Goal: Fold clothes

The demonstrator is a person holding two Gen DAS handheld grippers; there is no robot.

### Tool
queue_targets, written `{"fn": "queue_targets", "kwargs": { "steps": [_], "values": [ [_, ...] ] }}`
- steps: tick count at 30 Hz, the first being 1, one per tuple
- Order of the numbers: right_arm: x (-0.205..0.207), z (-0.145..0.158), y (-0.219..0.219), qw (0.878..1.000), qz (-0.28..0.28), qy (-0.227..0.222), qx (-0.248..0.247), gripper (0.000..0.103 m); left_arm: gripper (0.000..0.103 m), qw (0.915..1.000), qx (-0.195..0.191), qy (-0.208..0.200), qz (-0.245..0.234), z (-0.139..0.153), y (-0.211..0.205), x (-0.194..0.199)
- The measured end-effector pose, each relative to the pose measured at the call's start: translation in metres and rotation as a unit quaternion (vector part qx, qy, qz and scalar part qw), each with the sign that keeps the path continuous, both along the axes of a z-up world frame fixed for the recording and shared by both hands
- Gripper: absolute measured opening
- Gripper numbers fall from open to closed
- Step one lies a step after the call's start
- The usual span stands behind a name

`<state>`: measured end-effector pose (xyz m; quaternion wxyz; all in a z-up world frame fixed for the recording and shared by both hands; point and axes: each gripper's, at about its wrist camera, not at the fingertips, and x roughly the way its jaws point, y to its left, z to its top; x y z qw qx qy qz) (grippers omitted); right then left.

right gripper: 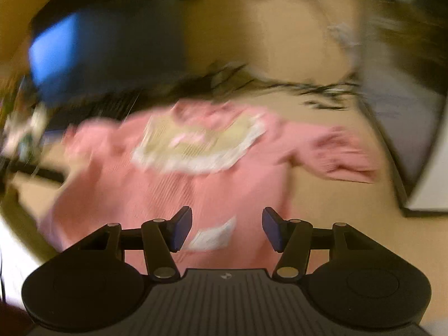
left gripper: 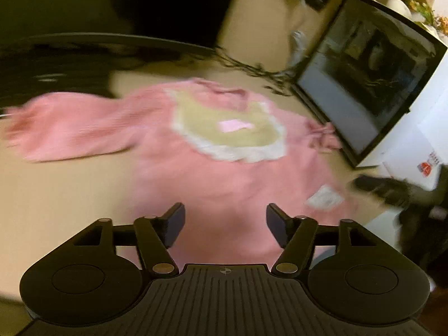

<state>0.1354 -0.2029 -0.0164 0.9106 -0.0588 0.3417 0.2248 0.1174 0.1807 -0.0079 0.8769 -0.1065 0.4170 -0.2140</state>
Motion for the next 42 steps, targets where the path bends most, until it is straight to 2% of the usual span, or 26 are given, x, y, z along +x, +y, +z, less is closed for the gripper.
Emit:
{"fn": "queue_targets", "kwargs": {
  "steps": [2, 4, 5, 6, 9, 10, 12, 15, 16, 17, 18, 20, 22, 25, 26, 28, 32, 35, 38, 40, 41, 42],
  "values": [
    [-0.005, -0.015, -0.002, 0.999, 0.022, 0.004, -0.047, 0.056, 0.073, 0.9992, 0.029, 0.006, -0.027, -0.008, -0.026, 0.009],
    [0.002, -0.016, -0.019, 0.999, -0.003, 0.005, -0.052, 0.056, 0.077, 0.9974, 0.058, 0.021, -0.038, -0.022, -0.041, 0.010],
    [0.008, -0.010, -0.030, 0.999, -0.028, -0.005, -0.042, 0.056, 0.079, 0.9969, 0.060, 0.040, -0.031, -0.030, -0.043, 0.011],
    [0.012, -0.002, -0.040, 0.997, -0.056, -0.024, -0.036, 0.056, 0.079, 0.9961, 0.062, 0.057, -0.023, -0.037, -0.044, 0.013],
    [0.041, 0.012, -0.044, 0.984, -0.109, -0.119, -0.082, 0.057, 0.084, 0.9958, 0.041, 0.079, 0.020, -0.043, -0.042, 0.013],
    [0.055, 0.010, -0.042, 0.980, -0.121, -0.133, -0.091, 0.057, 0.084, 0.9955, 0.034, 0.081, 0.036, -0.041, -0.043, 0.015],
    [0.088, -0.001, -0.037, 0.977, -0.141, -0.129, -0.096, 0.057, 0.084, 0.9941, 0.024, 0.081, 0.068, -0.036, -0.045, 0.016],
    [0.128, -0.022, -0.037, 0.977, -0.173, -0.079, -0.092, 0.057, 0.088, 0.9934, 0.022, 0.068, 0.090, -0.021, -0.052, 0.019],
    [0.136, -0.026, -0.040, 0.979, -0.178, -0.063, -0.082, 0.048, 0.090, 0.9939, 0.024, 0.060, 0.090, -0.014, -0.054, 0.020],
    [0.141, -0.027, -0.042, 0.980, -0.179, -0.048, -0.068, 0.034, 0.094, 0.9945, 0.031, 0.049, 0.087, -0.007, -0.056, 0.020],
    [0.146, -0.023, -0.045, 0.982, -0.178, -0.037, -0.047, 0.013, 0.095, 0.9949, 0.038, 0.039, 0.085, 0.000, -0.058, 0.020],
    [0.148, 0.003, -0.044, 0.984, -0.171, -0.053, 0.005, 0.013, 0.095, 0.9949, 0.055, 0.023, 0.081, 0.008, -0.061, 0.019],
    [0.148, 0.039, -0.043, 0.982, -0.157, -0.082, 0.065, 0.012, 0.096, 0.9953, 0.052, 0.018, 0.080, 0.010, -0.060, 0.018],
    [0.148, 0.107, -0.038, 0.970, -0.102, -0.110, 0.193, 0.012, 0.096, 0.9962, 0.037, 0.014, 0.077, 0.009, -0.054, 0.023],
    [0.150, 0.122, -0.030, 0.966, -0.084, -0.112, 0.215, 0.012, 0.096, 0.9965, 0.031, 0.013, 0.076, 0.008, -0.052, 0.025],
    [0.155, 0.146, -0.010, 0.962, -0.047, -0.115, 0.243, 0.012, 0.096, 0.9968, 0.025, 0.013, 0.075, 0.005, -0.046, 0.037],
    [0.172, 0.157, 0.044, 0.965, 0.016, -0.082, 0.248, 0.012, 0.097, 0.9974, -0.003, 0.008, 0.071, 0.005, -0.036, 0.055],
    [0.178, 0.149, 0.088, 0.967, 0.058, -0.066, 0.239, 0.015, 0.098, 0.9979, -0.023, 0.006, 0.060, 0.002, -0.034, 0.064],
    [0.179, 0.146, 0.118, 0.968, 0.080, -0.081, 0.222, 0.022, 0.098, 0.9985, -0.027, 0.013, 0.046, -0.006, -0.037, 0.070],
    [0.179, 0.148, 0.122, 0.967, 0.086, -0.099, 0.220, 0.040, 0.098, 0.9986, -0.025, 0.023, 0.041, -0.013, -0.039, 0.072],
    [0.177, 0.149, 0.120, 0.965, 0.086, -0.107, 0.222, 0.045, 0.098, 0.9986, -0.024, 0.028, 0.039, -0.016, -0.039, 0.073],
    [0.176, 0.149, 0.115, 0.965, 0.083, -0.111, 0.222, 0.058, 0.098, 0.9983, -0.027, 0.032, 0.040, -0.018, -0.038, 0.074]
  ]
}}
